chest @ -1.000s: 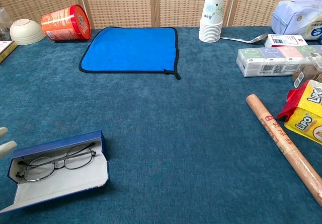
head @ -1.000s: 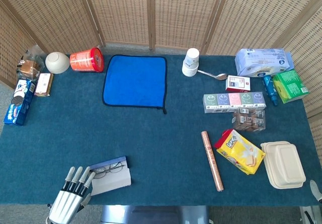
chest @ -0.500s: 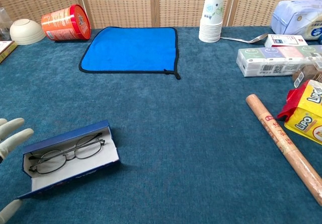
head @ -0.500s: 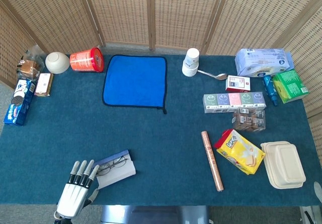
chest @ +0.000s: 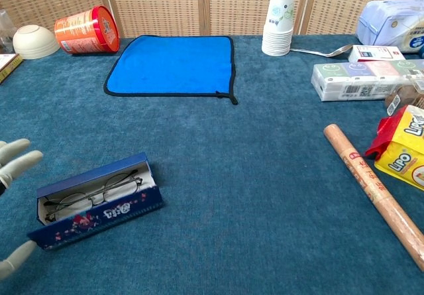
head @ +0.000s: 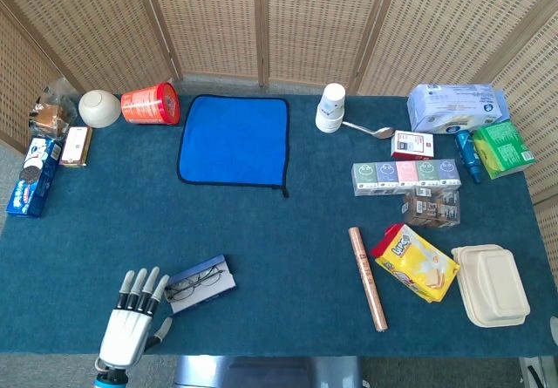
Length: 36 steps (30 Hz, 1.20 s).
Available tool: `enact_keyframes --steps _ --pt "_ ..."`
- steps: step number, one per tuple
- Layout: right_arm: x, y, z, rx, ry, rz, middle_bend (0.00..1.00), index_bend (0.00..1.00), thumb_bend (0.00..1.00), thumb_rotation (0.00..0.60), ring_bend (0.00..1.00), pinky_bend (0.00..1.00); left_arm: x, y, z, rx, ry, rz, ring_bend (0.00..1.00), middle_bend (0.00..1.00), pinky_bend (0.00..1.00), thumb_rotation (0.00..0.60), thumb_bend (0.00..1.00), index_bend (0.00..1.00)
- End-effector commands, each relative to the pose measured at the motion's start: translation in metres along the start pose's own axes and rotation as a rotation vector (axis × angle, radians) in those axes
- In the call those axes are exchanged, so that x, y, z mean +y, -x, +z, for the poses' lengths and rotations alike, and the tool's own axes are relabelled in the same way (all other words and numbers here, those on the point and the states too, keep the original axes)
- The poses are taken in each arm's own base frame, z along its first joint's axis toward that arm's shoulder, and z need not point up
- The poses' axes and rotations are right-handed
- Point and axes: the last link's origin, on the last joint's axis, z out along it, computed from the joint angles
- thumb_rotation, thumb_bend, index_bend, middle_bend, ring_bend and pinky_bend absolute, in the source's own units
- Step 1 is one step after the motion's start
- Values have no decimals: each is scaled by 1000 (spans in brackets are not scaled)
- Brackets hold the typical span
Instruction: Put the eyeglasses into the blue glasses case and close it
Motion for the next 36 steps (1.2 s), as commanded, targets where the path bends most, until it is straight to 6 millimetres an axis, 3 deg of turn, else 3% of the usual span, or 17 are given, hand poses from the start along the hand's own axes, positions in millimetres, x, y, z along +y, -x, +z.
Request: enact_keyframes --steps 1,16,25,36 --pt "1 0 -1 1 5 -1 41 0 363 600 0 108 -3 -2 3 8 -21 -11 0 0 0 412 270 0" --pt "1 -3 -6 8 17 -13 42 0 362 600 0 109 -10 -3 7 -9 -53 -29 0 0 0 415 269 0" --pt "-6 0 -5 3 16 -31 42 0 361 600 0 109 -28 -20 1 38 -79 -40 0 0 0 415 270 0" --pt "-10 7 -1 -14 33 -48 41 0 363 600 0 109 -51 -42 -16 -35 -129 -57 0 0 0 420 270 0"
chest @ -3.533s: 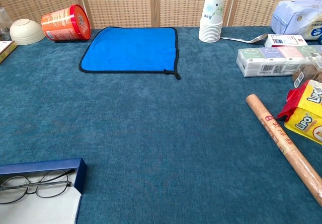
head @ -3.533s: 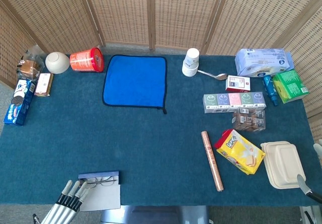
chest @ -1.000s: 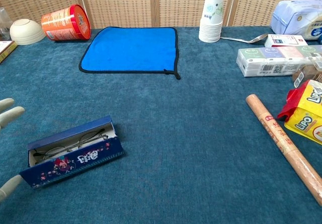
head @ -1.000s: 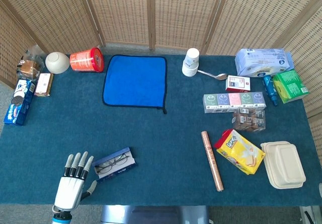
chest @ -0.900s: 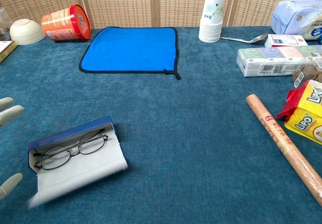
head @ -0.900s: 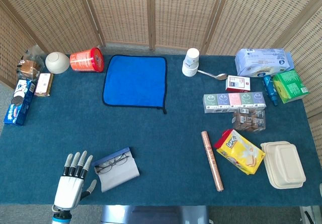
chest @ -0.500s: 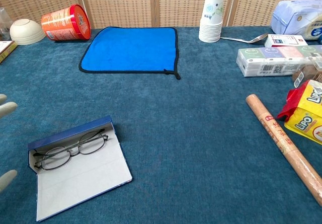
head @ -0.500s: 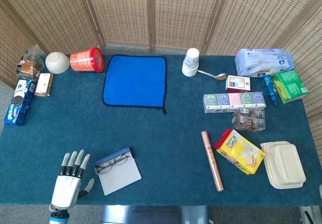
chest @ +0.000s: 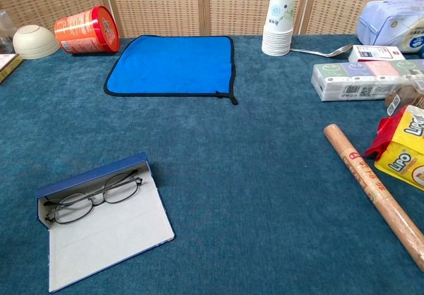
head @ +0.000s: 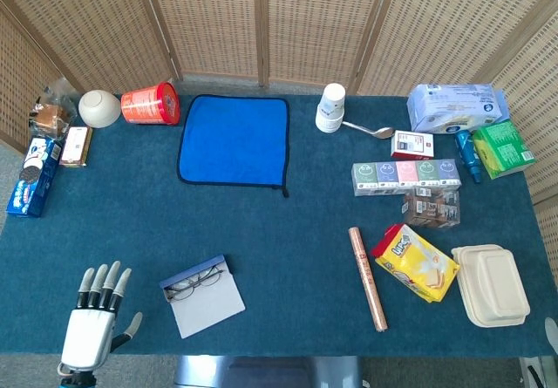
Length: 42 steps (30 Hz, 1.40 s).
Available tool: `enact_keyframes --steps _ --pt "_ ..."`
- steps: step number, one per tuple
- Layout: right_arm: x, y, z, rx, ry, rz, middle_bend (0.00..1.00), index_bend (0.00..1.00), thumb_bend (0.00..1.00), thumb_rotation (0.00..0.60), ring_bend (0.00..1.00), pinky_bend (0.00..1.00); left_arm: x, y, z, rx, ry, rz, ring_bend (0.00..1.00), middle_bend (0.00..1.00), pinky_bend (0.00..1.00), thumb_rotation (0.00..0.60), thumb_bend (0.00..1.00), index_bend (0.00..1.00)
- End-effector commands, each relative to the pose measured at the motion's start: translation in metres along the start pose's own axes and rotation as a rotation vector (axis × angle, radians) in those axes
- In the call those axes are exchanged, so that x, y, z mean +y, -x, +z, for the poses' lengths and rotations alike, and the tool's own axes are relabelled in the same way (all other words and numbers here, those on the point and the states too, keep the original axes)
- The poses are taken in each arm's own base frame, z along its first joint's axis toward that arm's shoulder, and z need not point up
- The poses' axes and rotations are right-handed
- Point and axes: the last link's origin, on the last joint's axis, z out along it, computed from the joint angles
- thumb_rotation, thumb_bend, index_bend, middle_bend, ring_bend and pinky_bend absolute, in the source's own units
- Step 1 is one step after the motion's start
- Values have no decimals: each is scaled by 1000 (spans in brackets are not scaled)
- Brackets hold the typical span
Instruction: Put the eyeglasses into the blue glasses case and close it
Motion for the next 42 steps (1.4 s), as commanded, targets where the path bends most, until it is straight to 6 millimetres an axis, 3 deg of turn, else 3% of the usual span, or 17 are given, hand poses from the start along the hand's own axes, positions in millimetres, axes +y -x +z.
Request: enact_keyframes --steps 1,7,17,28,42 --pt "-1 3 1 -10 5 -7 41 0 362 600 0 109 -10 -9 -5 -26 -24 -10 0 0 0 421 270 0" --pt "-2 6 2 -27 21 -23 42 0 362 600 0 110 -17 -21 -6 -23 -51 -55 0 0 0 418 270 0" --pt "-5 6 3 -20 46 -49 42 0 361 600 0 110 -18 -42 20 -210 2 -226 0 0 0 371 266 0" --pt "-10 -1 -4 14 86 -73 42 0 361 600 0 110 -1 -55 82 -400 122 -356 0 0 0 360 267 0" --pt "-14 -9 -14 49 134 -102 42 0 361 600 0 110 51 -39 157 -640 310 -532 0 0 1 357 268 9"
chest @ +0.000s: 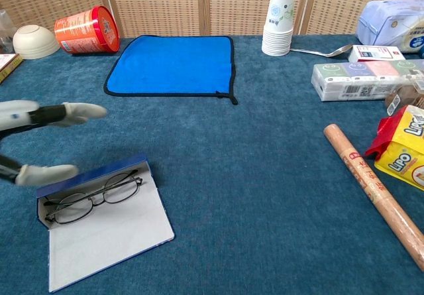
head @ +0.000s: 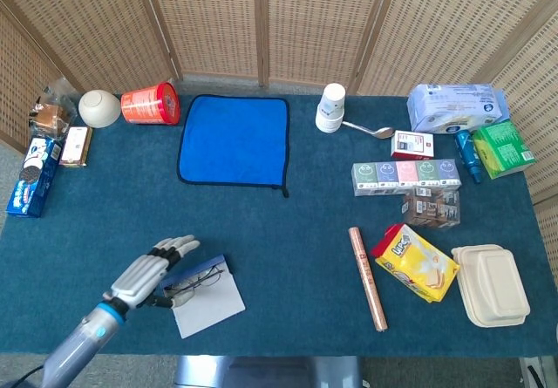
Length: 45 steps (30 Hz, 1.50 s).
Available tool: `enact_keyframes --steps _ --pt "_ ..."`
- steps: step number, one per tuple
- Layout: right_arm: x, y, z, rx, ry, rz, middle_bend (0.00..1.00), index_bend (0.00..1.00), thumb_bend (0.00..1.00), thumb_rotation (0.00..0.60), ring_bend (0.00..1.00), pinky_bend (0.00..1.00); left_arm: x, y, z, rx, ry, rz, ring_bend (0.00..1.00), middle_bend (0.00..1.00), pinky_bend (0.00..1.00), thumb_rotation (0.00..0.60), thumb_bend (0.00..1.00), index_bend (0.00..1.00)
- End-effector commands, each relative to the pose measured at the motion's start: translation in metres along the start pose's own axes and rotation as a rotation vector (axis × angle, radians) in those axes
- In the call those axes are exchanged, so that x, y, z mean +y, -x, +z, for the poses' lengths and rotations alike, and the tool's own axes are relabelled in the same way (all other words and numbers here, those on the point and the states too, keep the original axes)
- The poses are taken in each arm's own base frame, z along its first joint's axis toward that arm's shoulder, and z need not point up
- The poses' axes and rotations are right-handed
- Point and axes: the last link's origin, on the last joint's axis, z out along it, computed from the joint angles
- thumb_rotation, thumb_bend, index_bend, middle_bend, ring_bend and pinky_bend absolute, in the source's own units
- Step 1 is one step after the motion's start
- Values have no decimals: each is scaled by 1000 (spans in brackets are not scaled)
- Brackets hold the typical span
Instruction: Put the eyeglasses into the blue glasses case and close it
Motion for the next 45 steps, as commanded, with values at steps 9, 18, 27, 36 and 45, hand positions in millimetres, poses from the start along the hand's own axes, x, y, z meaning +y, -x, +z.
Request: enact_keyframes --steps 9,18,27,36,45 --pt "1 -7 -6 22 27 -13 43 0 361 600 0 110 29 11 58 -147 90 -60 0 0 3 350 268 9" --pt "5 -8 -10 32 49 -17 43 0 362 600 0 111 41 27 71 -207 110 -94 0 0 40 355 268 9" --pt "7 -9 -11 41 52 -12 42 0 361 600 0 110 48 39 65 -265 124 -121 0 0 69 351 268 10" --pt "7 -11 -13 50 46 -7 42 0 362 600 0 110 48 47 48 -307 126 -153 0 0 70 334 268 10" --pt "7 -9 -12 45 37 4 43 0 361 600 0 110 30 44 17 -301 76 -170 0 0 62 318 268 0"
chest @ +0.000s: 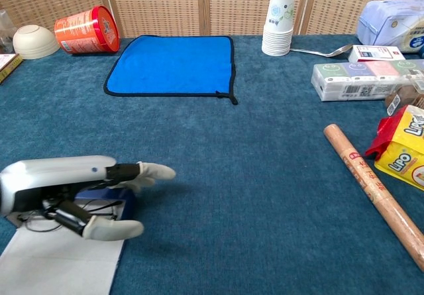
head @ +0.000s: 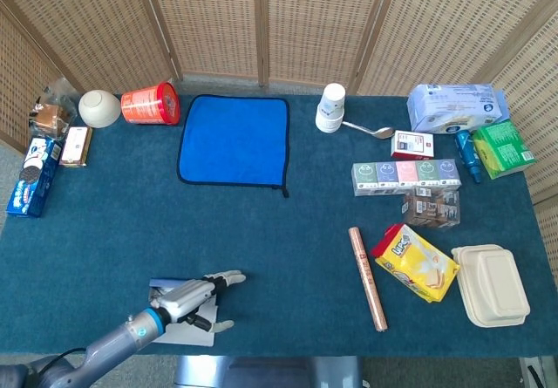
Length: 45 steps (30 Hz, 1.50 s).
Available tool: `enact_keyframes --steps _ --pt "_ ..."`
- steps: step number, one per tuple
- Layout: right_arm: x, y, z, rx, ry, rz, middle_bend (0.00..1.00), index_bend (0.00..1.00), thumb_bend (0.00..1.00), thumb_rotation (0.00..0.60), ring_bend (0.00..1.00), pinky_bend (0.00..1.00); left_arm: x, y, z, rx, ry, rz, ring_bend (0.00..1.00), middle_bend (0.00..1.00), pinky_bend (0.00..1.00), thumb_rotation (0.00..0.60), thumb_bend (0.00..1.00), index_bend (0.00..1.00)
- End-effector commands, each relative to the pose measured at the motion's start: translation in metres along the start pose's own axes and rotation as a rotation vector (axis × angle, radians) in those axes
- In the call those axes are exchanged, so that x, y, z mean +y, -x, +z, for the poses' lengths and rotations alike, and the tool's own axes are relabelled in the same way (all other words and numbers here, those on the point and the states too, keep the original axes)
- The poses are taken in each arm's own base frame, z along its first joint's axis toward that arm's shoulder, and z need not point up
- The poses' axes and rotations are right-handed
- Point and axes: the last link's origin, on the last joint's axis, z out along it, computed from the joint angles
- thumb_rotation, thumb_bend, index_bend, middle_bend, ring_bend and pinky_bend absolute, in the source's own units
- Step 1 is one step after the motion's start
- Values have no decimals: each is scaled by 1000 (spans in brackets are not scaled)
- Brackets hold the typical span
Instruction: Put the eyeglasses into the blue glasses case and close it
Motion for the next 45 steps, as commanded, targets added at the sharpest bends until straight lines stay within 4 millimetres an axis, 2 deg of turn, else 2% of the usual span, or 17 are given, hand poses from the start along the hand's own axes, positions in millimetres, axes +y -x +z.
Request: enact_keyframes --steps 1,11,30,45 --pt "0 1 1 -4 -4 4 43 0 361 600 0 110 -7 1 -14 15 -21 -13 0 0 59 321 268 0" --pt "-2 7 4 -16 -16 18 42 0 363 600 0 110 -29 0 -48 74 -85 -62 0 0 49 324 267 0" --pt "-3 7 4 -18 -28 31 43 0 361 600 0 110 -24 18 -63 35 -44 -72 0 0 38 321 267 0" --pt "-4 13 11 -37 -56 41 42 0 361 600 0 110 -33 28 -84 63 -79 -113 0 0 18 314 267 0"
